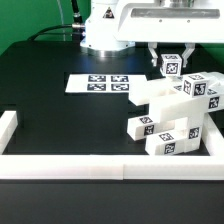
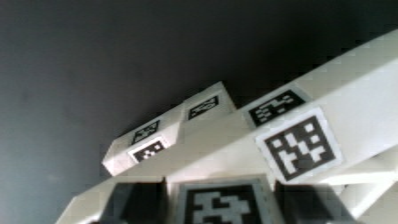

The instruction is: Assemble chair

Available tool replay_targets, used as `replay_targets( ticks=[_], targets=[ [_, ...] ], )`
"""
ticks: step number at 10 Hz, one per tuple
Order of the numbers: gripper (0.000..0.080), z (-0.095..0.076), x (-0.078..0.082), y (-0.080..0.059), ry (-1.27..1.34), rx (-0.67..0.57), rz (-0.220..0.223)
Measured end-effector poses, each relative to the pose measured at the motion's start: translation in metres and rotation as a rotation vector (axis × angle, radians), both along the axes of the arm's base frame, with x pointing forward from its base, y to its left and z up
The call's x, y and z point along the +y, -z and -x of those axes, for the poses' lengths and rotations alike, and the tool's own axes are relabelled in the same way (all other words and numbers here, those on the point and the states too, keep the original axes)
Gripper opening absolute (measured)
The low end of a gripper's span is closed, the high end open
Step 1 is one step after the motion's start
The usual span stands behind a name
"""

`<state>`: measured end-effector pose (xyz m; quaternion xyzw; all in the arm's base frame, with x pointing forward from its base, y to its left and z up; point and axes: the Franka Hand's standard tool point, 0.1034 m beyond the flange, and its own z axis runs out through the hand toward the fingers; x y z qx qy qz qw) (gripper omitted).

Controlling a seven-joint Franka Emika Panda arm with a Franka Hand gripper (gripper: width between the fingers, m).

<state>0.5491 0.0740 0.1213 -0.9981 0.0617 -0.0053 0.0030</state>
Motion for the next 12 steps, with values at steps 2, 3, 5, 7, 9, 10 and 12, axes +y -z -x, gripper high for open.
replay_targets(
  ticks=[2,3,5,7,9,10,12],
  targets=[
    [0.0284,0.0004,0.0,0.0005,0.0,0.001,0.0],
    [0.0284,0.0009,0.0001,0.0018,-0.001,0.003,0.002],
    [0.0284,0.0013,-0.0008,0.0045,-0.001,0.006,0.005],
    [0.0284,0.0016,-0.0032,0.0077,-0.002,0.008,0.008],
    [0.0284,-0.0002,-0.0068,0.0097,-0.006,0.001,0.012],
    [0.0284,-0.0013,-0.0077,0.0097,-0.006,-0.004,0.013],
    [0.0284,-0.0017,-0.0079,0.0097,-0.006,-0.008,0.014]
  ],
)
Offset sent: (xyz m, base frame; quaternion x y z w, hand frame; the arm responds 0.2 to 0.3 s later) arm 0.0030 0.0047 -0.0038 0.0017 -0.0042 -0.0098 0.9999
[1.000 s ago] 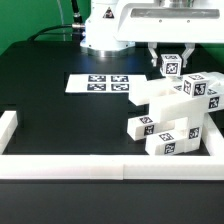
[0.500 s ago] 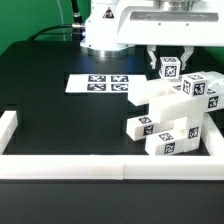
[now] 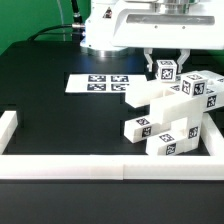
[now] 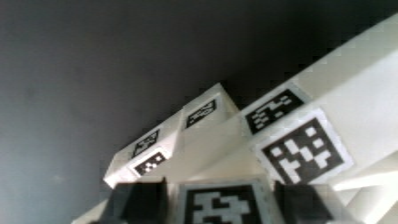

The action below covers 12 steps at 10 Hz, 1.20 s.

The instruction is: Assemble chair

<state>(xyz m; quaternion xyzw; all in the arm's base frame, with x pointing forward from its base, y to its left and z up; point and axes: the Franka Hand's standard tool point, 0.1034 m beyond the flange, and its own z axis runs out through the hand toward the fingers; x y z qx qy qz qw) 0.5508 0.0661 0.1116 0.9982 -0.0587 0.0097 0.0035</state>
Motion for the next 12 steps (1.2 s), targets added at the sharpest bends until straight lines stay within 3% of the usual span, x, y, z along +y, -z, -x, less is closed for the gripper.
replay_targets(
  ticks=[9,12],
  targets=[
    [0.0284,0.0,0.0001,0.0,0.034,0.0,-0.001],
    [0.0284,0.0001,0.0011,0.0001,0.237,-0.002,-0.006]
  ],
)
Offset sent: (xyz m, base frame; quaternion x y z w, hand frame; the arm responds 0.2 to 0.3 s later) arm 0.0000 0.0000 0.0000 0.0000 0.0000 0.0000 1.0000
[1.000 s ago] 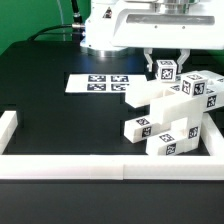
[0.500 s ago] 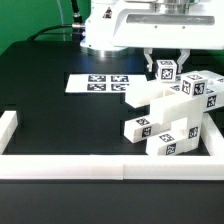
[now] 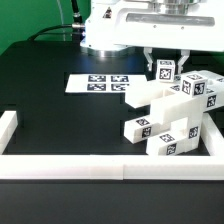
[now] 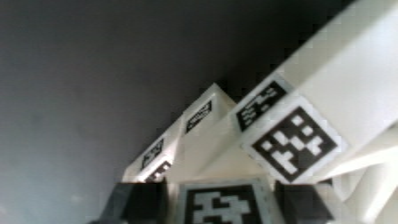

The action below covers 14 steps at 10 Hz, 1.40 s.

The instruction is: Assemble chair

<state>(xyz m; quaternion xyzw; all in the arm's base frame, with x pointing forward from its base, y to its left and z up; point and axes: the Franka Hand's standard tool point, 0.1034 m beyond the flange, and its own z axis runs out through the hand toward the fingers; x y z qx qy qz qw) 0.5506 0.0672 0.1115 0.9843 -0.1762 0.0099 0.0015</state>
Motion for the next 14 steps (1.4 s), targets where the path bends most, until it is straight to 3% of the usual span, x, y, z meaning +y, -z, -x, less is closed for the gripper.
replay_targets(
  ticks=[14],
  targets=[
    [0.0284,0.0009,0.0075,0.0007,0.821,0.003,-0.035]
  ],
)
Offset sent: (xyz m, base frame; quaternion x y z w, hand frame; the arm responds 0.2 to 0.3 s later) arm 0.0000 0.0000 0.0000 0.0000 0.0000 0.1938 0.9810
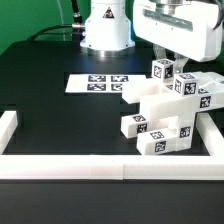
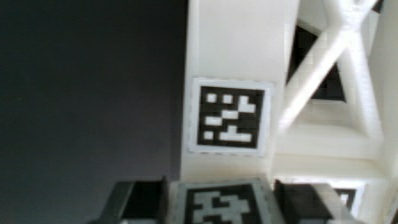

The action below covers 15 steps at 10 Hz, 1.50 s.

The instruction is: Assemble chair

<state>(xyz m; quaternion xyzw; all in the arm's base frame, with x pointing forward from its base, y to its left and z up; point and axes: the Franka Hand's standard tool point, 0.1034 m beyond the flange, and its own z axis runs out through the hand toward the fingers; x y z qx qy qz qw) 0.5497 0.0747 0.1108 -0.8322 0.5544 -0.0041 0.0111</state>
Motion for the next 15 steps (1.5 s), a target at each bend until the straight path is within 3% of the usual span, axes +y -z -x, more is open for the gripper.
replay_targets(
  ticks=[3,5,6,7,11,15],
  targets=[
    [0.0284,0.0002,0.0029,0.0,0.204,0.003,-0.015],
    [0.0284,0.0003,0.0032,0.0001,0.208,0.003,-0.015],
    [0.0477,0.0004,0.003,0.0002,0.17,0.003,-0.014],
    [0.0591,0.0001,0.0008,0.0001,0.116,0.003,-0.012],
    [0.0647,0.0001,-0.0003,0.0003,-0.175,-0.002,-0.005],
    [0.0649,-0.0006,-0.0004,-0.0024,-0.524,-0.01,0.009]
  ],
)
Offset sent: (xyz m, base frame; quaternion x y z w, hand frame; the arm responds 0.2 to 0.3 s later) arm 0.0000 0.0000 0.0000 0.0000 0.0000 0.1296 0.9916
